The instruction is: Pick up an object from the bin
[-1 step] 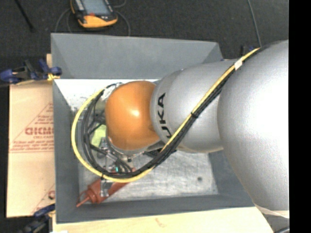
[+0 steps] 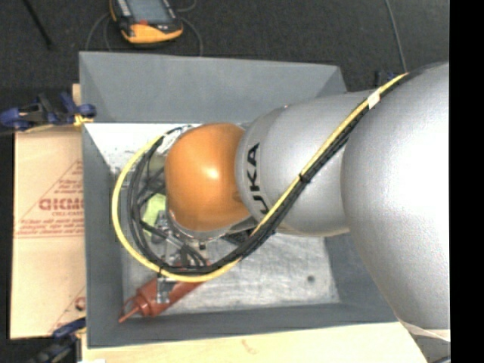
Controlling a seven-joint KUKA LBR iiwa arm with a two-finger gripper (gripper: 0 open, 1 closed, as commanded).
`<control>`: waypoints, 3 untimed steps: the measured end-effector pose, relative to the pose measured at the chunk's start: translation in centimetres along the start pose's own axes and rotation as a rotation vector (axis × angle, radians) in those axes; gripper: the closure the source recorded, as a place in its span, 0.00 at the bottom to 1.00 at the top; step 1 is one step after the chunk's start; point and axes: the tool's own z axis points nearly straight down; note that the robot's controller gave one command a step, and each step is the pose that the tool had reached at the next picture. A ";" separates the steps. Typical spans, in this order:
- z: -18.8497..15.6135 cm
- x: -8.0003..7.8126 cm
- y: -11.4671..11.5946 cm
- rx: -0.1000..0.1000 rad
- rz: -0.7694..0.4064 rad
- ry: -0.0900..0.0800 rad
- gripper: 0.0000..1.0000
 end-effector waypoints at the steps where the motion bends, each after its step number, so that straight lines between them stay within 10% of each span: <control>1: 5.2 0.6 -1.0 0.000 -0.205 -0.007 0.00; 3: 3.4 0.6 -2.0 0.001 -0.462 -0.004 0.00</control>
Offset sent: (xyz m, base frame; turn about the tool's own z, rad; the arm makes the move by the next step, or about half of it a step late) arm -0.0119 -0.0263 -0.0197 -0.3508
